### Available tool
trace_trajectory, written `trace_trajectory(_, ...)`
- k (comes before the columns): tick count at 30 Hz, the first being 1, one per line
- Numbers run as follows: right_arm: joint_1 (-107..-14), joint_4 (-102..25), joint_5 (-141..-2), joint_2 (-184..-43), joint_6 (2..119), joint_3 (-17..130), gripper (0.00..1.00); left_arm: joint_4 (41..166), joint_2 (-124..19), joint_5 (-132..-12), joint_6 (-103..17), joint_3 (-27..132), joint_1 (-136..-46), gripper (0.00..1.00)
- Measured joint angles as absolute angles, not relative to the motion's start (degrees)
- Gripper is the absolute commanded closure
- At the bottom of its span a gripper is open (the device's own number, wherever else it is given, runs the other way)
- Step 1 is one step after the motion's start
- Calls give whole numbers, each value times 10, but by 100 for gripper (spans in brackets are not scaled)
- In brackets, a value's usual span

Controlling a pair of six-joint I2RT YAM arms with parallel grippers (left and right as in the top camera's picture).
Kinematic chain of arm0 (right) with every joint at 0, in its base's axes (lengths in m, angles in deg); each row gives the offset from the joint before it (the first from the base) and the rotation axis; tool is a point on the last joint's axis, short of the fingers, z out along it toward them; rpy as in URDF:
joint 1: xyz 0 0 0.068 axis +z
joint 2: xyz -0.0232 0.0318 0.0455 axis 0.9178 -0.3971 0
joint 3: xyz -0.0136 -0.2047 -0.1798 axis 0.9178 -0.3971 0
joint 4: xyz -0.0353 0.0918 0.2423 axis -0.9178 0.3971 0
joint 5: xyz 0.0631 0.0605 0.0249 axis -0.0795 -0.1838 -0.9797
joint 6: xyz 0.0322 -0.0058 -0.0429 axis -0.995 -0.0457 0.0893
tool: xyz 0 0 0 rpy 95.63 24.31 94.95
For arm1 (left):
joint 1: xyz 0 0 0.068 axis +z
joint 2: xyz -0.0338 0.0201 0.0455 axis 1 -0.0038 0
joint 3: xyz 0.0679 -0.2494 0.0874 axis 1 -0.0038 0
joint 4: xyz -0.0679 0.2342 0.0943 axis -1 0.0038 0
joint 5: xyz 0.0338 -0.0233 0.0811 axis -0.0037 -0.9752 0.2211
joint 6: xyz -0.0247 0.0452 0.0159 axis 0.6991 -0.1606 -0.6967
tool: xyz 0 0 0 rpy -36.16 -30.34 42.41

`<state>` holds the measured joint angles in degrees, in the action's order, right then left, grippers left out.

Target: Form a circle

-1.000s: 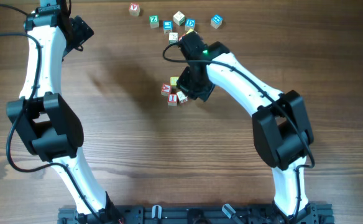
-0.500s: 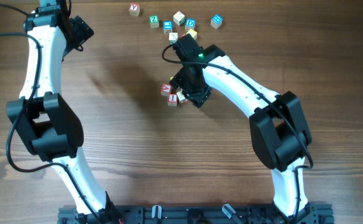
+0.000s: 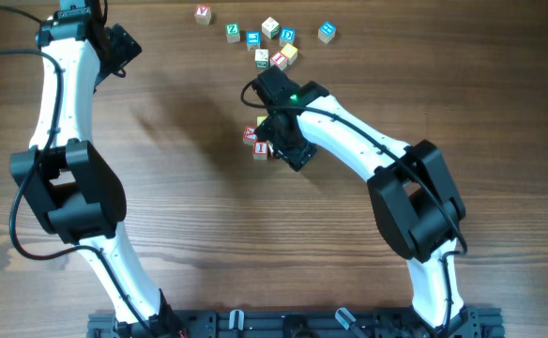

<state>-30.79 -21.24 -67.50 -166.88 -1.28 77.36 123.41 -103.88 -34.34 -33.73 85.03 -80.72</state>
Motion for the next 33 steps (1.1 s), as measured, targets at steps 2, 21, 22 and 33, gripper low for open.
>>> trace_trajectory(2,-308,-218,-675,-1669,-14,773,22,1234,-1039,-343,-337,850,-807,0)
trace_trajectory(21,-308,-229,-649,-1669,-25,773,22,1234,-1039,-343,-337,850,-807,0)
trace_trajectory(22,-308,-229,-649,-1669,-25,773,22,1234,-1039,-343,-337,850,-807,0)
trace_trajectory(33,-308,-230,-645,-1669,-25,773,22,1234,-1039,-343,-337,850,-807,0)
